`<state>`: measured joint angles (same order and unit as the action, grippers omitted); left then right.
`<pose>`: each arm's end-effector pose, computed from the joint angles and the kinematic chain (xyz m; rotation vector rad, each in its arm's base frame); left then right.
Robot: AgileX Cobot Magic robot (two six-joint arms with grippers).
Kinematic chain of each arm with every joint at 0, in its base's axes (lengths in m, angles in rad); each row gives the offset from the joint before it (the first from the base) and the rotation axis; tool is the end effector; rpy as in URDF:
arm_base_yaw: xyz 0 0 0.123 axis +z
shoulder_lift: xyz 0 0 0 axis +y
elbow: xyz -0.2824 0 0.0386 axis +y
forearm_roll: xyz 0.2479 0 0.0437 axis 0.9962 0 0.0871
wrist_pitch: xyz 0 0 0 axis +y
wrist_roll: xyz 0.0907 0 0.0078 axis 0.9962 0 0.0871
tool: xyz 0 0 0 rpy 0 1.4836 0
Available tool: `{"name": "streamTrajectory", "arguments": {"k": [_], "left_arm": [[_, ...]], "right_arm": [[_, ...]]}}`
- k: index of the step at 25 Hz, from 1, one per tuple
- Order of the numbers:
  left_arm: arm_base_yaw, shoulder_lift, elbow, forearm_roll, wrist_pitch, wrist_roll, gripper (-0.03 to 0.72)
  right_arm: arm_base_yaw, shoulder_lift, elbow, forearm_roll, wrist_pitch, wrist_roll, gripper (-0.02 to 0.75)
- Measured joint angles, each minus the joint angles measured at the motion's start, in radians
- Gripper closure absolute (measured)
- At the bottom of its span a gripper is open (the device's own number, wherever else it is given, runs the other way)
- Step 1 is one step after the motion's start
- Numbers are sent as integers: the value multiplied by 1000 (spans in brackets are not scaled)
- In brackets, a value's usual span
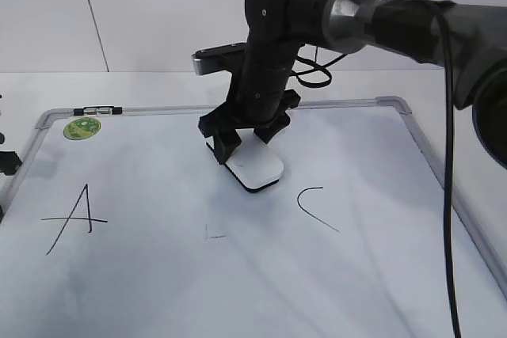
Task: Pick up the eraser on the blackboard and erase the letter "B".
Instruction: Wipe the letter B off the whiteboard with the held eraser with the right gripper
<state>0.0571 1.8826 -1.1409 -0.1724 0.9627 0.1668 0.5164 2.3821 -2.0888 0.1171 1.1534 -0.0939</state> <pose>0.3322 0.0061 0.1546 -0.0120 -3.1032 0.2229 0.4303 0.2555 0.1711 -0.8353 2.8294 0.2274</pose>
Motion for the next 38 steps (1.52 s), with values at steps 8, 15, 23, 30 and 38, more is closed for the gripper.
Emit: {"name": "streamTrajectory", "arguments": {"k": [8,15,23,30,38], "left_arm": [[0,0,0,-2,4,0,654],[0,0,0,-2,4,0,654],[0,0,0,-2,4,0,654],[0,0,0,-2,4,0,653],[0,0,0,0,4,0,652]], "right_arm": [[-4,-20,10,10,35,2,224],[-4,-90,19,22,73,17,224],[76,-191,48,24,73,19,224],[214,-227,146,21,73,19,224],[297,-301,326,9,10,-8,224]]}}
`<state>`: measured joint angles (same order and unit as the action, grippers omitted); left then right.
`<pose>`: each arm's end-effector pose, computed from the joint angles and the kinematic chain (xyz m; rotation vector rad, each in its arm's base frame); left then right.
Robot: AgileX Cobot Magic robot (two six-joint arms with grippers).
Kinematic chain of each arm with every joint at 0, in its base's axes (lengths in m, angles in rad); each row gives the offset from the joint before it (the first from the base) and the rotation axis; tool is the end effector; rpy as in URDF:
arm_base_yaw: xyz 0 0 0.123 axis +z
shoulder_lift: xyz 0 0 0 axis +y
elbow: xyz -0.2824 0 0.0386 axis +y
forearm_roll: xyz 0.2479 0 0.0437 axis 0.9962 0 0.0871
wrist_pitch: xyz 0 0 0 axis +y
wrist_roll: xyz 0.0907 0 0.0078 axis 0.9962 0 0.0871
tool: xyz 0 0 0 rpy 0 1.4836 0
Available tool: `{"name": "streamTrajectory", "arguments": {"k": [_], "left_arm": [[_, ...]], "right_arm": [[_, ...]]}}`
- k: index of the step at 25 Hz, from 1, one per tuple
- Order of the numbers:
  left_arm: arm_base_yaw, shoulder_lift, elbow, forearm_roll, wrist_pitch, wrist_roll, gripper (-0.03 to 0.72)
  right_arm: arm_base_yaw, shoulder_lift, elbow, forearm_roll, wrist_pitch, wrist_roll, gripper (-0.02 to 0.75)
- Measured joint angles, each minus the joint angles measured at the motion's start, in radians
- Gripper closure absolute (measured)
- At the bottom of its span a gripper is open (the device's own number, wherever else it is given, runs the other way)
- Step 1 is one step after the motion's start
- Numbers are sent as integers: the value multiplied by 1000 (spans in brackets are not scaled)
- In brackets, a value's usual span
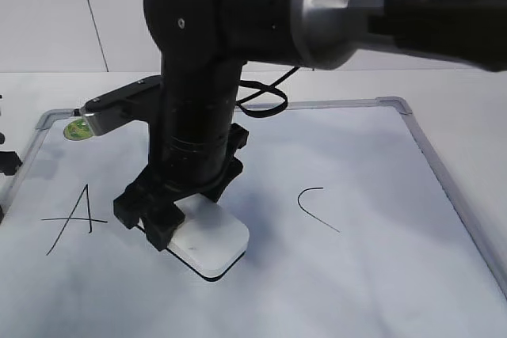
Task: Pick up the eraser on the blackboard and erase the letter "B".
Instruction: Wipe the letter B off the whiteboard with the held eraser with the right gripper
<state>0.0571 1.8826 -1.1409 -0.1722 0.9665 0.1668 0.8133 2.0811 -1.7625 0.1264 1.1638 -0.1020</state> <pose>0.3318 0.0061 0.1547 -0.0126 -3.0994 0.2234 0.2924 0.3245 0.2254 -1.2749 2.7242 0.2622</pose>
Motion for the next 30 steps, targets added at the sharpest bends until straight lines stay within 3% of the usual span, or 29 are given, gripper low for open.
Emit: {"name": "streamTrajectory", "arguments": {"k": [6,11,30], "left_arm": [[0,0,0,0,0,0,652],[0,0,0,0,0,0,652],[0,0,0,-2,0,2,652]], "right_arm": [[2,-47,162,-56,-222,-44,224],[2,-36,194,-58,-298,-83,224],[-7,51,172,-57,-226,-105,224]]}}
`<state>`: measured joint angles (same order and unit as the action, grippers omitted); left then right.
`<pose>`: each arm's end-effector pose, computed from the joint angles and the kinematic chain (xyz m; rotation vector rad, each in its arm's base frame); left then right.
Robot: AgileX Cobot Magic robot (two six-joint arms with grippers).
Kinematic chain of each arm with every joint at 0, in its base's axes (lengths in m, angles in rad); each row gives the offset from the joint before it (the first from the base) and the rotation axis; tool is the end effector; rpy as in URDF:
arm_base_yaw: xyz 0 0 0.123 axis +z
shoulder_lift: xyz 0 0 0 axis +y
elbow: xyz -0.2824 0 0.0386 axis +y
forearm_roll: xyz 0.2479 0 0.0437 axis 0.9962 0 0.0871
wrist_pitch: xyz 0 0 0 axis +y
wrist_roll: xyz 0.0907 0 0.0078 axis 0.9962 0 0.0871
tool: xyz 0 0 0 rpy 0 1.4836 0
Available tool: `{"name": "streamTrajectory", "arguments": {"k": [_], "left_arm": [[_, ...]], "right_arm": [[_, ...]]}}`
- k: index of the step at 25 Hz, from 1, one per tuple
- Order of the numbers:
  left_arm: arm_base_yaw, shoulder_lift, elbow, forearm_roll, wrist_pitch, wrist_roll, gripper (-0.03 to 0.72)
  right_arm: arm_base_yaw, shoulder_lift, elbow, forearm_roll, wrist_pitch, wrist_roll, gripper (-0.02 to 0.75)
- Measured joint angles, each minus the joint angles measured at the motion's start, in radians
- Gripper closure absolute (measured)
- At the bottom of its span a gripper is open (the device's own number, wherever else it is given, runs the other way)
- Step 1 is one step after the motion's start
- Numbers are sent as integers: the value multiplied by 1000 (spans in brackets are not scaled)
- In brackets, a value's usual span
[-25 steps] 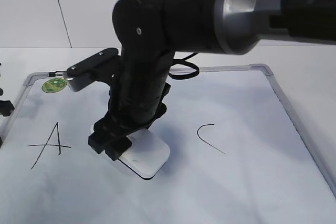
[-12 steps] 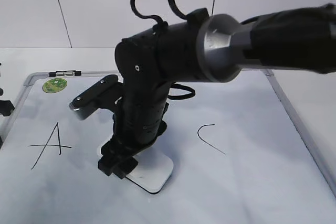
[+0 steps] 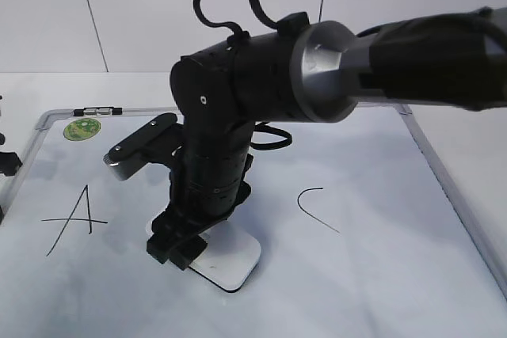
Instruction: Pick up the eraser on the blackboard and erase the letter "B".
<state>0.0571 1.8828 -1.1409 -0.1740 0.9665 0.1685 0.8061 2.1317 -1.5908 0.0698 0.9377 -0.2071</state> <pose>0.3319 0.0060 0.1546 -0.0136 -3.0993 0.2257 0.2968 0.3168 0.1620 -1.4001 2.6345 0.1647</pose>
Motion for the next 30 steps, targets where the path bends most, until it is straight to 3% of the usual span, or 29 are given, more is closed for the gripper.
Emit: {"name": "streamTrajectory", "arguments": {"k": [9,17,23,30], "left_arm": [[0,2,0,2,0,0,650],[0,2,0,2,0,0,649],[0,2,0,2,0,2,648],[0,2,0,4,2,2,648]], "right_arm": [[-89,2,-7,68,-17,37,224],[-211,7,-10,19,-46,74,224],[-203,7,-12,11,-48,79,224],[-116,7,-12,-70,-64,85,224]]}}
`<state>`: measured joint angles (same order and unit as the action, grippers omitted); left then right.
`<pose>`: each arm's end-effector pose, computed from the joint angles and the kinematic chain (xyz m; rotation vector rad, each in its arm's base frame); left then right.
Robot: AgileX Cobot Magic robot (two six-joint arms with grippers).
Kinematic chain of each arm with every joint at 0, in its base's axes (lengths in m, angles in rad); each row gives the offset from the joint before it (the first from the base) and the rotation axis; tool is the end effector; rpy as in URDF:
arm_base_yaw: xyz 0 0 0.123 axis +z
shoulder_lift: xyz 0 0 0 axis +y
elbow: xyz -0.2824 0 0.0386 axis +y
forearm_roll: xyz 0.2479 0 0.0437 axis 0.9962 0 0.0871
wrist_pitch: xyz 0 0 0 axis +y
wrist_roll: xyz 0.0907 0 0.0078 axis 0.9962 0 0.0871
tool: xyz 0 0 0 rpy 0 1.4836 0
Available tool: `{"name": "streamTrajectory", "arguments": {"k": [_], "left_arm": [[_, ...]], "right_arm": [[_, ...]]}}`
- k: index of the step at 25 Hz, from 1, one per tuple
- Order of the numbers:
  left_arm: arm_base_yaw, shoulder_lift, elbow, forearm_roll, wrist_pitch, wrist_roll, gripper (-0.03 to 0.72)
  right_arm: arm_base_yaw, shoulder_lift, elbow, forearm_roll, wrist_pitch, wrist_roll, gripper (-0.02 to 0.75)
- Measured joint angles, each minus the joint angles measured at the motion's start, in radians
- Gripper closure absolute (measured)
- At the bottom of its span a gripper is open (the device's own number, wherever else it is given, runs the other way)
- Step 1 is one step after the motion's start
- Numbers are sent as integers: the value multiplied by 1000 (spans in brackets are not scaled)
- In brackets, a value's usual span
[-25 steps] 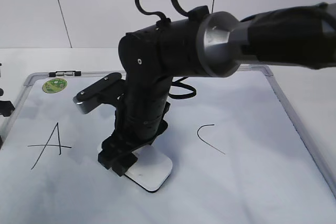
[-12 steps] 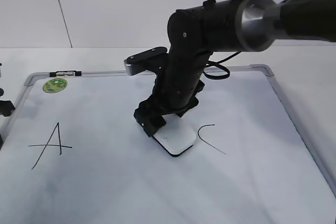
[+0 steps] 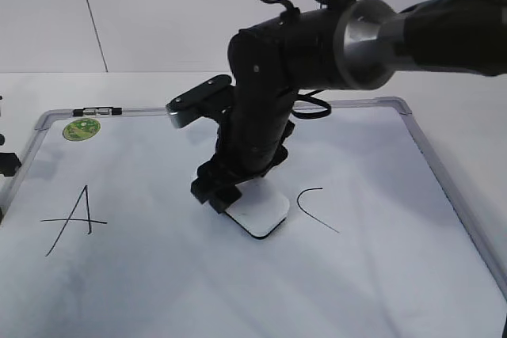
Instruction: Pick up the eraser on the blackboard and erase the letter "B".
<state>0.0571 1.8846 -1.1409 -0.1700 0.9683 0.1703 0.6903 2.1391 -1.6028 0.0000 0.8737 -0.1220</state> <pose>0.3317 0.0062 0.1540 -0.0200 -3.0958 0.2211 0.3409 0.2816 0.1629 -1.1464 2.6658 0.1014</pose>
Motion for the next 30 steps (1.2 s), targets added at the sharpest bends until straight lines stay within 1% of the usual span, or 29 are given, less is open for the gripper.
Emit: {"name": "streamTrajectory", "arguments": {"k": [7,14,18,22,26,30], "left_arm": [[0,0,0,0,2,0,648],[0,0,0,2,5,0,647],[0,0,0,2,7,0,647],[0,0,0,2,7,0,647],[0,0,0,2,5,0,647],[0,0,0,0,5,0,647]], "right_arm": [[159,4,0,0,-43,-2,224],[246,4,0,0,-40,-4,224],[248,4,0,-14,-40,0,224],[224,4,0,-15,-46,13,224],[171,4,0,26,-53,25,224],[76,6,0,26,-59,28,224]]}}
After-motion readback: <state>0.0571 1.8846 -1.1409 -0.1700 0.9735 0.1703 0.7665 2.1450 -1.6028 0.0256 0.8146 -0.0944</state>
